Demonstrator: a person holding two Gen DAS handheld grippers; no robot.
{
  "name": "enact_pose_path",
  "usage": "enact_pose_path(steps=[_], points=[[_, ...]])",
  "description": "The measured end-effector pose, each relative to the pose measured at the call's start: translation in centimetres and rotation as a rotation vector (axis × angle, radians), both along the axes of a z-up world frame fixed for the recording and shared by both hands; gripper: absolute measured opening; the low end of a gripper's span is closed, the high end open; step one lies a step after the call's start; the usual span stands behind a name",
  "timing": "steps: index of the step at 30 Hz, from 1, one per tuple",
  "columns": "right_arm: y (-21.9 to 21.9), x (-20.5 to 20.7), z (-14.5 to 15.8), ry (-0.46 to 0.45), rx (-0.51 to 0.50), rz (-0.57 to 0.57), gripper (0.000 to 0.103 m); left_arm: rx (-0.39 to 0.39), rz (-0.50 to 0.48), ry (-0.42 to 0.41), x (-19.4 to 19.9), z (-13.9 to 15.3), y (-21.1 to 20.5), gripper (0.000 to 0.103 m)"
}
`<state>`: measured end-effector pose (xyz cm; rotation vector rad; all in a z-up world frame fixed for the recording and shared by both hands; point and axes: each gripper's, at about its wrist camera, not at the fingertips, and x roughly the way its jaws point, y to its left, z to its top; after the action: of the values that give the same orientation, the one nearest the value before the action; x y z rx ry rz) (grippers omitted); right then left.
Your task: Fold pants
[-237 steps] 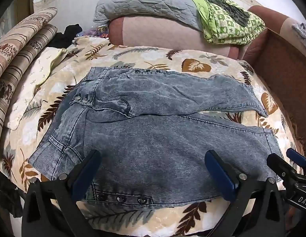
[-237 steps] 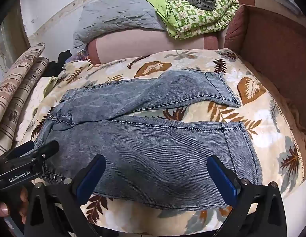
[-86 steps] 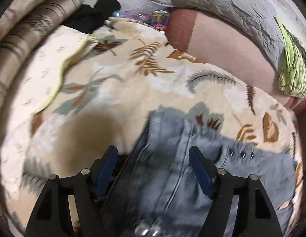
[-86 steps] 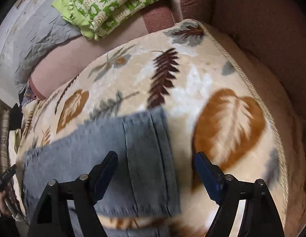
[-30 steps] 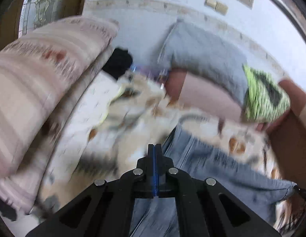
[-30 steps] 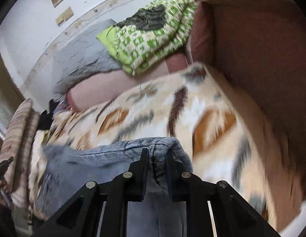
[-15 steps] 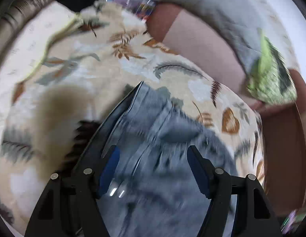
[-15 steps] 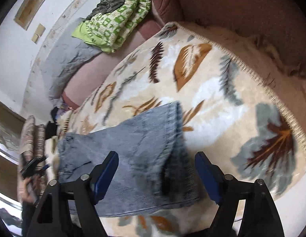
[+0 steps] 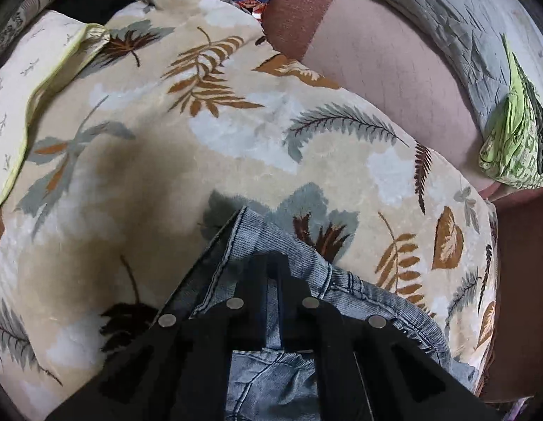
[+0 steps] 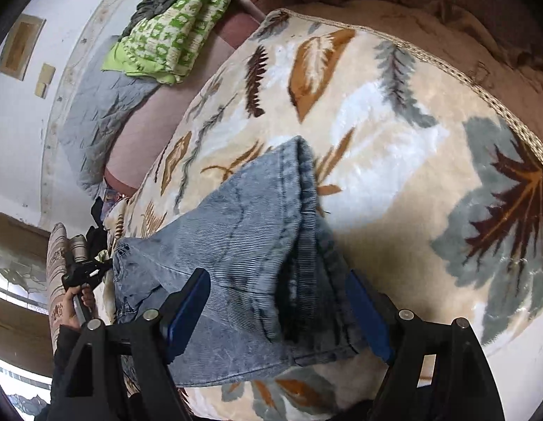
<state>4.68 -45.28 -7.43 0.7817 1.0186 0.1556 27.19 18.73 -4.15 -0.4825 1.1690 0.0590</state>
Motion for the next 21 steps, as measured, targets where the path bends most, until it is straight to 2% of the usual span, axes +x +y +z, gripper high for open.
enact_pose_path(steps=[1,2,3,4,5,6,7,8,9,10,12,15,18,21], points=[[0.3,0.0,0.3,-0.004,0.003,0.007,0.082,-0.006,0.005,0.0,0.1,-0.1,0.1,0.002],[0.3,-0.2,0.6,-0.009,0.015,0.011,0.082,-0.014,0.012,0.0,0.3,-0.3,0.3,0.009],[0.4,-0.3,0.8,-0.011,0.034,0.012,0.082,-0.029,0.011,0.004,0.4,-0.5,0.3,0.025],[0.4,-0.4,0.8,-0.006,0.056,0.011,0.082,-0.038,0.008,0.011,0.5,-0.7,0.3,0.037],[0.4,-0.6,0.7,0.002,0.08,0.007,0.082,-0.038,0.009,0.005,0.6,-0.8,0.1,0.059],[0.3,-0.9,0.6,0.01,0.103,0.0,0.082,-0.034,0.012,-0.008,0.6,-0.7,0.0,0.067],[0.3,-1.1,0.4,0.023,0.127,-0.01,0.082,-0.026,0.01,-0.024,0.6,-0.5,-0.2,0.067],[0.3,-1.3,0.2,0.031,0.139,-0.016,0.082,-0.005,0.005,-0.036,0.7,-0.4,-0.3,0.064],[0.3,-1.3,0.1,0.035,0.143,-0.02,0.082,0.029,-0.019,-0.048,0.9,-0.2,-0.7,0.029],[0.5,-1.2,0.0,0.04,0.134,-0.02,0.082,0.058,-0.054,-0.04,1.1,-0.2,-1.2,0.0],[0.7,-1.0,-0.1,0.043,0.114,-0.014,0.082,0.098,-0.093,-0.035,1.0,-0.1,-2.0,0.0],[0.8,0.0,-0.1,0.039,0.104,-0.009,0.082,0.127,-0.097,-0.097,0.0,1.6,-2.3,0.0],[0.8,0.9,0.0,0.037,0.086,0.0,0.082,0.115,-0.079,-0.175,-2.1,4.6,-1.4,0.0],[0.3,1.4,-0.2,0.045,0.067,-0.004,0.082,0.129,-0.087,-0.279,-6.1,8.8,-0.4,0.0]])
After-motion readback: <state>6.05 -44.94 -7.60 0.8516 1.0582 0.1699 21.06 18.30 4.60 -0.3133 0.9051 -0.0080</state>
